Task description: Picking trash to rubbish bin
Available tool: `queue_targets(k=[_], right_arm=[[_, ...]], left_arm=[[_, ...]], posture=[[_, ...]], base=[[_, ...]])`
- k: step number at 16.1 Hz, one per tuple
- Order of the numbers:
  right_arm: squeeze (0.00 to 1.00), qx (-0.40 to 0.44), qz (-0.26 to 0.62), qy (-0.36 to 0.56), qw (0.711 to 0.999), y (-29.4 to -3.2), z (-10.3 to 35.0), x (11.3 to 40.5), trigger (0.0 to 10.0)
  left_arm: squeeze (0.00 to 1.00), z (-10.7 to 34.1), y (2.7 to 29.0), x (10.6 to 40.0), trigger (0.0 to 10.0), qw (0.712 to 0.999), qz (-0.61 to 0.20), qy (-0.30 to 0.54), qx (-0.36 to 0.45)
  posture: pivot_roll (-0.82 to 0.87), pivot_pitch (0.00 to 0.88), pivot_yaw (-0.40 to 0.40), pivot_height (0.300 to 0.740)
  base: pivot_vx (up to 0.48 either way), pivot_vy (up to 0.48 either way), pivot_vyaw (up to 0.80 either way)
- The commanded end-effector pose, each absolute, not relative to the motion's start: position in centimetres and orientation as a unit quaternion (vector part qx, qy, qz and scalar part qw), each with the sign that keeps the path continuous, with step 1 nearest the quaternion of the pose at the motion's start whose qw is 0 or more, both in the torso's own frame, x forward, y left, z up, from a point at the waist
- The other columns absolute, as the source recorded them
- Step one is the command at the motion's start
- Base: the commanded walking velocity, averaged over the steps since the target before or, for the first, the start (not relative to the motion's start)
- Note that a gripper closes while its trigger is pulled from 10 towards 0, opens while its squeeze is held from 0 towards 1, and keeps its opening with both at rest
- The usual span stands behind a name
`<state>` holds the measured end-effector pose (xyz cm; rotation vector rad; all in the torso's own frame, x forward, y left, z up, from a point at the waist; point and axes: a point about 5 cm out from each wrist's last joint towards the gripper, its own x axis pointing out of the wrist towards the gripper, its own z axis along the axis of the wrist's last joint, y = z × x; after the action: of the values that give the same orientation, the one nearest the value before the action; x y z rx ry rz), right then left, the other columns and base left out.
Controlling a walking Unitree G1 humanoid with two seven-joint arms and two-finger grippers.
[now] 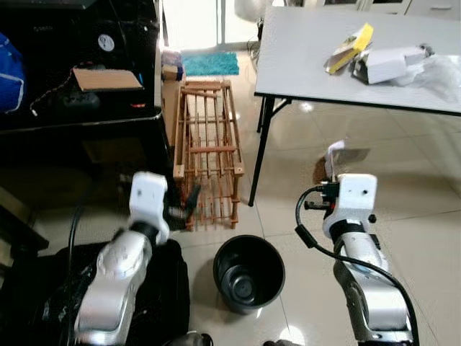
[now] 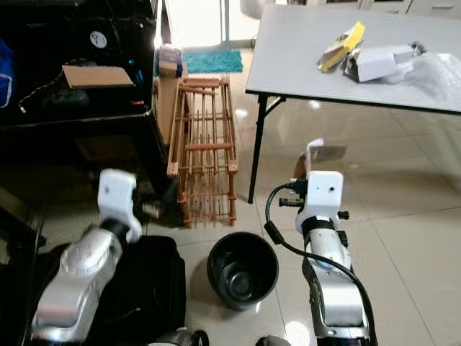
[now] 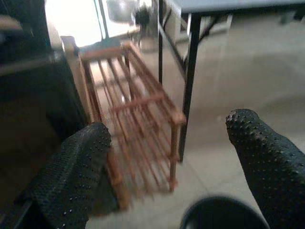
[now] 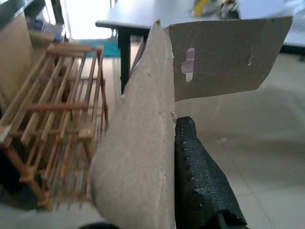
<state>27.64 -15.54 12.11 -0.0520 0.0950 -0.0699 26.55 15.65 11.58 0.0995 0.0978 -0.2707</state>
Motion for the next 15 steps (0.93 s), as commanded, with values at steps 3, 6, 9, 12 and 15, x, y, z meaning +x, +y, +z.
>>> queue_targets(k=[3,6,9,12,15], right_arm=[[0.0,-0.02,-0.021,0.078,0.997,-15.1,10.9,27.9,10.0],[0.0,-0.012,-0.026,0.146,0.989,-14.8,8.5,27.9,10.0],[0.0,0.0,-0.015,0.189,0.982,-14.1,6.8,28.3,10.0],[0.0,0.005,-0.005,0.223,0.975,-13.5,5.5,28.5,10.0],[0.0,-0.001,0.012,0.269,0.963,-12.7,3.8,28.7,10.0]], left_arm=[[0.0,10.9,16.3,25.3,10.0,0.985,-0.14,0.063,0.082],[0.0,10.2,17.8,23.7,10.0,0.98,-0.138,0.09,0.11],[0.0,10.2,19.0,22.6,10.0,0.976,-0.139,0.107,0.132],[0.0,10.7,19.4,21.9,10.0,0.973,-0.142,0.11,0.141],[0.0,10.8,19.3,21.4,10.0,0.971,-0.15,0.116,0.146]], posture=[[0.08,0.254,0.024,0.74],[0.12,0.338,0.032,0.74],[0.16,0.41,0.042,0.74],[0.18,0.464,0.05,0.74],[0.19,0.486,0.048,0.74]], base=[[0.0,0.0,0.0],[0.0,0.0,0.0],[0.0,0.0,0.0],[0.0,0.0,0.0],[0.0,0.0,0.0]])
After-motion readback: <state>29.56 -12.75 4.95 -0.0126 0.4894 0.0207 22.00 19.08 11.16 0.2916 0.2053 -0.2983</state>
